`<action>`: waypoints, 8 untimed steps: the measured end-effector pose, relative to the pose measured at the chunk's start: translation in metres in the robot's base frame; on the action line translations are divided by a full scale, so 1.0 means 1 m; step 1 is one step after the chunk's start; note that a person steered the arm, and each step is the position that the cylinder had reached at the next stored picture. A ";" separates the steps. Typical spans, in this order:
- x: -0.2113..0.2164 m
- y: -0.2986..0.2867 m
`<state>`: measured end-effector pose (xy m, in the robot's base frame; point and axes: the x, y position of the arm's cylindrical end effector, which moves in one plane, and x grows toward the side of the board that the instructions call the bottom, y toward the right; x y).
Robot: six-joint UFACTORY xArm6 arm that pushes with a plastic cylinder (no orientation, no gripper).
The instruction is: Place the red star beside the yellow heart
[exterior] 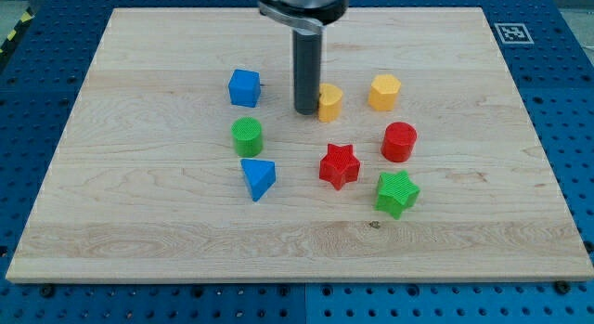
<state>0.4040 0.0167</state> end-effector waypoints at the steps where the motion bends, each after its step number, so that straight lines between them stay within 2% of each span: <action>1: -0.001 0.025; 2: -0.003 0.052; 3: 0.008 0.045; 5: 0.087 -0.037; 6: 0.129 -0.024; 7: 0.138 0.013; 8: 0.123 0.021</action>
<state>0.5273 0.0380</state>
